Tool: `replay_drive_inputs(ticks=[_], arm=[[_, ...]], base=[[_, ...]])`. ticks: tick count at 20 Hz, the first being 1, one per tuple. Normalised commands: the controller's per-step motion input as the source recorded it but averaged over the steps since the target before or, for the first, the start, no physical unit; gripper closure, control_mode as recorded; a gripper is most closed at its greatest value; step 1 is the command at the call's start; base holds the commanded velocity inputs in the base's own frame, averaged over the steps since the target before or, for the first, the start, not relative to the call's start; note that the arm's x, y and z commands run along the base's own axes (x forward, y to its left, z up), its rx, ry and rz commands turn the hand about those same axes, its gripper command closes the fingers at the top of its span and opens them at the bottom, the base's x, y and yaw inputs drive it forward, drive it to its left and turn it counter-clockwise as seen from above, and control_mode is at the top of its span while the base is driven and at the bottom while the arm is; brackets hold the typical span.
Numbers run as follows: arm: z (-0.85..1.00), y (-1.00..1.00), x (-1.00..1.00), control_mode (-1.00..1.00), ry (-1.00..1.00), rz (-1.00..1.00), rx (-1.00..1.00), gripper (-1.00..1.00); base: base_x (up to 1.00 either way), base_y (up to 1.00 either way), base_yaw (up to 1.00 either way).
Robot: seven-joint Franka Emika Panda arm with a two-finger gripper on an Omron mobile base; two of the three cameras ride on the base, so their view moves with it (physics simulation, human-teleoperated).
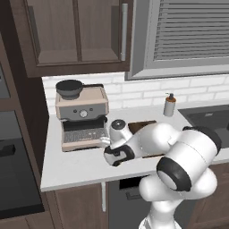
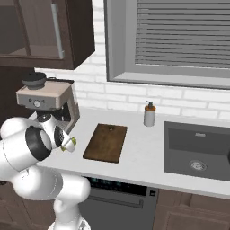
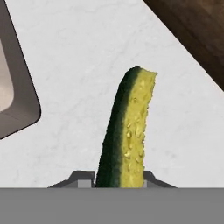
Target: Pick up the sponge from the counter and clean the cutting board by briefly scrubbing or pressing down on the cutting board. Once finished, release the sponge.
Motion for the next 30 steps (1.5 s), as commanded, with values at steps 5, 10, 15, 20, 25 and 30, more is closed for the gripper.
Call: replay_drive_inputs(ticks=[5, 10, 15, 20, 25, 30], arm=[[0.21, -0.05, -0.06, -1.00, 0.04, 0.00, 0.00, 1.00], [0.57, -0.23, -0.52, -1.00, -0.09, 0.00, 0.00, 1.00], [0.52, -0.47, -0.10, -1.00, -0.01, -0.01, 0.00, 1.00], [0.28, -0.61, 0.00, -1.00, 0.00, -0.06, 0.00, 1.00], [0.00, -0.54, 0.00, -1.00, 0.02, 0.00, 0.00, 1.00], [0.00, -0.59, 0.00, -1.00, 0.01, -0.03, 0.00, 1.00]], base=[[0.00, 0.00, 0.00], [0.00, 0.00, 0.00], [0.00, 0.00, 0.00], [0.00, 0.00, 0.00], [0.00, 0.00, 0.00], [0.00, 0.00, 0.00]])
